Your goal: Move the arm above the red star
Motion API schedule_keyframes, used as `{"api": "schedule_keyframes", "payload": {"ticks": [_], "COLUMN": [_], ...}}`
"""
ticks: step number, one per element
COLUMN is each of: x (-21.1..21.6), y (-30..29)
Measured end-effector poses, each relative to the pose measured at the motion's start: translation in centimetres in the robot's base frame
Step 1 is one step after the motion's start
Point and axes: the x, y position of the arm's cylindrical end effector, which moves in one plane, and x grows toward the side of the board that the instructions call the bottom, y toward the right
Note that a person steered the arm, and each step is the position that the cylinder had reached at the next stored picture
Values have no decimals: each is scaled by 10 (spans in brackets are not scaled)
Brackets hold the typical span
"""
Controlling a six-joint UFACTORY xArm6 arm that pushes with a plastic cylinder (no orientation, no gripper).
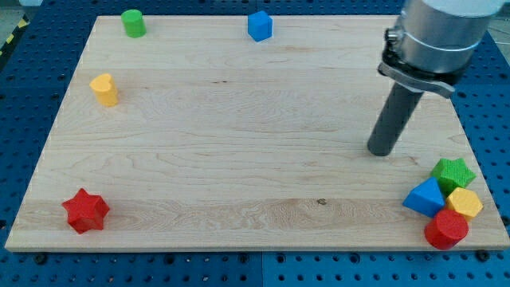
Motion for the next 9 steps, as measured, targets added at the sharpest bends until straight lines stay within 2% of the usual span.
{"api": "schedule_keyframes", "payload": {"ticks": [5,9], "x": [-1,2], "y": [-63,-78]}}
